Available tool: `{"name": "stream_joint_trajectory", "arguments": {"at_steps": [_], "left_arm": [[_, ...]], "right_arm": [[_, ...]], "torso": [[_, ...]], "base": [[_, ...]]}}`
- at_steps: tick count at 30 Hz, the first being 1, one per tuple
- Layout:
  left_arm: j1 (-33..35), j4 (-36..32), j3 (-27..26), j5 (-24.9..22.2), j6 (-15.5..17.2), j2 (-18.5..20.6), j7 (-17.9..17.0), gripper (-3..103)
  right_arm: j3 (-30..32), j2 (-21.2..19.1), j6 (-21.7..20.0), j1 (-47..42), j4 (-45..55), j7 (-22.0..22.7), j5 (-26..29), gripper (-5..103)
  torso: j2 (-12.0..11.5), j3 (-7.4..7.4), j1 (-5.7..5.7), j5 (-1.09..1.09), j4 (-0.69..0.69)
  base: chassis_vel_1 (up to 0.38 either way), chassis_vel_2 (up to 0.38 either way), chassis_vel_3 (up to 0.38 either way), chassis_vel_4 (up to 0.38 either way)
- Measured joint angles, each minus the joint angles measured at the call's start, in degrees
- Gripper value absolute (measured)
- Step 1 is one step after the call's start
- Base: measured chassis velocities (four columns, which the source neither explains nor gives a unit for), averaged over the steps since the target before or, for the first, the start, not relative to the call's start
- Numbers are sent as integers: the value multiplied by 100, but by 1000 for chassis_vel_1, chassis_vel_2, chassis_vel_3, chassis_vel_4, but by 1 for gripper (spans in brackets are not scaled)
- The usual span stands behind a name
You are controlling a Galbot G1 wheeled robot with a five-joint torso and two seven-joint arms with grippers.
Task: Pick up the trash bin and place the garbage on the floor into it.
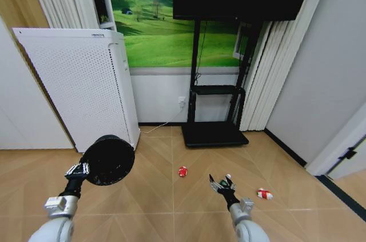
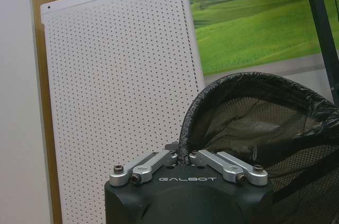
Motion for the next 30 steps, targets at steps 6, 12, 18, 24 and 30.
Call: {"name": "stream_joint_trajectory", "arguments": {"at_steps": [6,12,18,24,30], "left_arm": [[21,18,-70,-16,-53,25,70,3],[31,22,-82,-37,-115,52,86,3],[-46,-236,104,-55,-70,170,116,3],[-37,-446,527,61,119,36,-10,3],[-67,-418,654,131,52,-10,-27,3]], "right_arm": [[-9,76,31,-33,60,-8,-135,100],[-72,117,133,-1,11,11,-262,100],[-69,68,119,46,-203,-80,-495,100],[-92,89,111,20,-360,-203,-633,100],[-186,39,100,70,-462,-204,-731,100]], "torso": [[0,0,0,0,0],[0,0,1,0,1],[0,3,3,2,1],[0,0,0,0,-1],[0,-1,0,-1,1]], "base": [[-182,180,205,-189],[-231,243,242,-244],[-188,202,178,-217],[-23,9,-10,-9],[43,-25,-21,33]]}}
